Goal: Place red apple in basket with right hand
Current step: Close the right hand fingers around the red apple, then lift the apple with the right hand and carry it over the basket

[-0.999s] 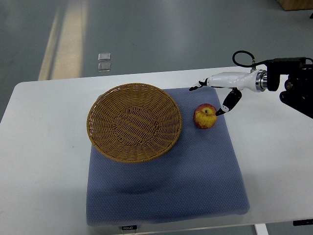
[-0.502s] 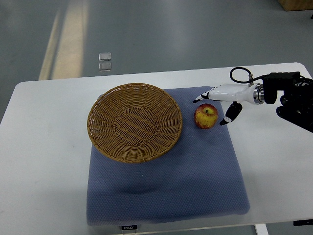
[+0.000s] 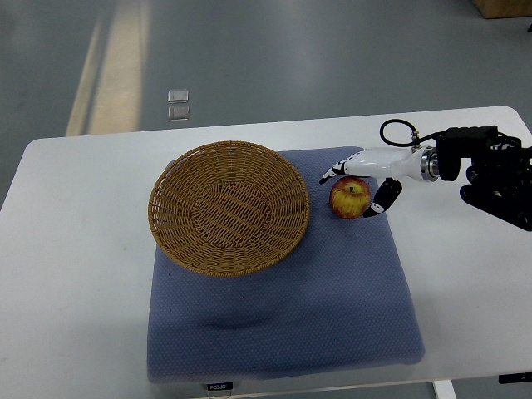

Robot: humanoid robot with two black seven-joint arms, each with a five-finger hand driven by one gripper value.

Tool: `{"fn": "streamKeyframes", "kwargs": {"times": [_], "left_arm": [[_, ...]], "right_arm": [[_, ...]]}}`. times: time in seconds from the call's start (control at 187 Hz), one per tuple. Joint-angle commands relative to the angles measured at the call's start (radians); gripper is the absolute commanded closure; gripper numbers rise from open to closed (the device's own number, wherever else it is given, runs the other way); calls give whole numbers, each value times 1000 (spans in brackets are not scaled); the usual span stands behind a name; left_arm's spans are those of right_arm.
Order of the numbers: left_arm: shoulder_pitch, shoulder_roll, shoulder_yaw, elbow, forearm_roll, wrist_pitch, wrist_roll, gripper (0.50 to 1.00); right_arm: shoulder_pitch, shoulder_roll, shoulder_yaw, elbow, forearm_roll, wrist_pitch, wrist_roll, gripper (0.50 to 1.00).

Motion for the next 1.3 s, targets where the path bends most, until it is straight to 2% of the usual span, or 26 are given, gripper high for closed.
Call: {"fn": "streamKeyframes", "kwargs": {"times": [0.0,0.155,0.203,0.246,0.321,0.556,0.893,1.154,1.293], "left_arm": [[0,0,0,0,0,0,0,500],[0,0,0,0,0,0,0,500],[0,0,0,0,0,0,0,500],[0,0,0,0,0,0,0,500],[0,0,0,0,0,0,0,500],[0,0,-1,0,0,0,0,500],[0,0,0,0,0,0,0,500],[0,0,0,0,0,0,0,500],[0,0,0,0,0,0,0,500]], "right_arm": [[-3,7,0,1,-1,0,0,652],[-2,7,-1,-1,-1,0,-2,695],[-2,7,-1,-1,-1,0,-2,695],[2,5,0,-1,-1,0,-2,742],[6,5,0,-1,-1,0,-2,773],[43,1,6,-1,7,6,0,777],[170,-1,77,4,34,-2,2,775],[164,119,150,8,42,-3,-3,769],[146,214,155,-18,42,-29,-46,758]]}}
